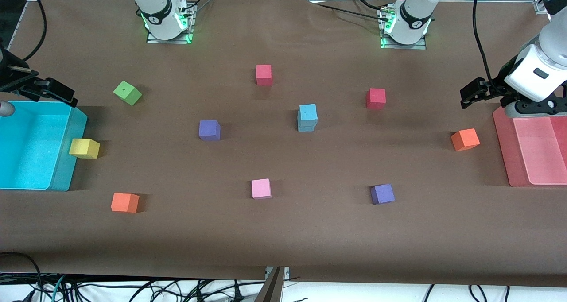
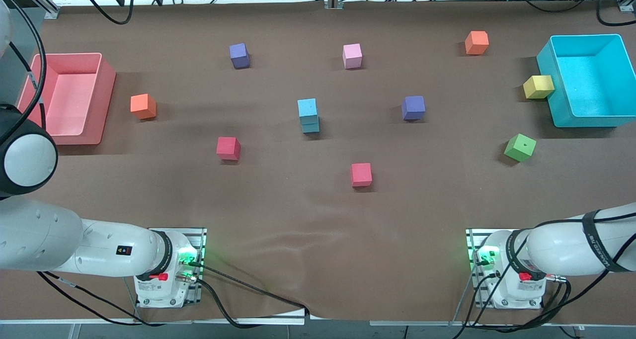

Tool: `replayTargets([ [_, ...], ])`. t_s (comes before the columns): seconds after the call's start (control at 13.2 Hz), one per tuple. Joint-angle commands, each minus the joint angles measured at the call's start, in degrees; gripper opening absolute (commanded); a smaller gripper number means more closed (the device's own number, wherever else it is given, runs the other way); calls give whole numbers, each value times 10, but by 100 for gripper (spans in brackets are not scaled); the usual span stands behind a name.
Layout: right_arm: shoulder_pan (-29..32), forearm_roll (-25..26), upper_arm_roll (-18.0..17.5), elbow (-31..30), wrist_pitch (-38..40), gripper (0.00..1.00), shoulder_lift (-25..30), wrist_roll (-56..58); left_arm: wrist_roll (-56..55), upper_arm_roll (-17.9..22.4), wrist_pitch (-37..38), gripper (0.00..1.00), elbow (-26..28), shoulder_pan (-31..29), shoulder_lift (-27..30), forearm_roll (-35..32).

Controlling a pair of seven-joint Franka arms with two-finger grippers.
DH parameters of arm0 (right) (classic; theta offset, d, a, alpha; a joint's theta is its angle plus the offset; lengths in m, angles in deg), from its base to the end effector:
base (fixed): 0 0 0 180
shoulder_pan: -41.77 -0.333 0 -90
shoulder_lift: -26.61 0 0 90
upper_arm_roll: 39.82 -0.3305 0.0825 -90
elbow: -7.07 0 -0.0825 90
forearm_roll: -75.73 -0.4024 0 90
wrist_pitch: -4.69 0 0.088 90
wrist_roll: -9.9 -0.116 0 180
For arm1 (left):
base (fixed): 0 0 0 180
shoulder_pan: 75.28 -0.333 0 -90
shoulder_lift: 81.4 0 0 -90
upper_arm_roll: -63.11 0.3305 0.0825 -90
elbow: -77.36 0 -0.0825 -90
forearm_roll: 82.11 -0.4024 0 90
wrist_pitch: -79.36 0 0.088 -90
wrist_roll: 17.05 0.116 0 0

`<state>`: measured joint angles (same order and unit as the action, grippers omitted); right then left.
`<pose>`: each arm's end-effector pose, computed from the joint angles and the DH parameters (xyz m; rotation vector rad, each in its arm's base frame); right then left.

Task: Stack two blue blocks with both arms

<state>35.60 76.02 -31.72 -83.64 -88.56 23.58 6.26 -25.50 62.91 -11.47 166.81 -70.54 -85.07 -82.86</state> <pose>0.5934 -0.0185 0.5983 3.1253 -0.1513 -0.0123 0.5910 -0.0495 0.5986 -3.1221 -0.0950 0.0597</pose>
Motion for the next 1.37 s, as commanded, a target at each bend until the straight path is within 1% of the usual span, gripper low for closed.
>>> replayTargets([
  [0.0, 20, -3, -8, -10, -9, 100, 8, 36, 26, 1, 16, 100, -18, -35, -14, 51],
  [0.23, 18, 11, -9, -10, -39, 100, 2, 36, 24, -1, 16, 100, -20, -33, -18, 49],
  [0.53, 16, 7, -11, -5, -65, 100, -10, 27, 21, -3, 16, 100, -20, -30, -18, 44],
  [1.29, 14, 3, -10, -4, -69, 100, -14, 26, 18, -6, 11, 100, -19, -27, -18, 24],
])
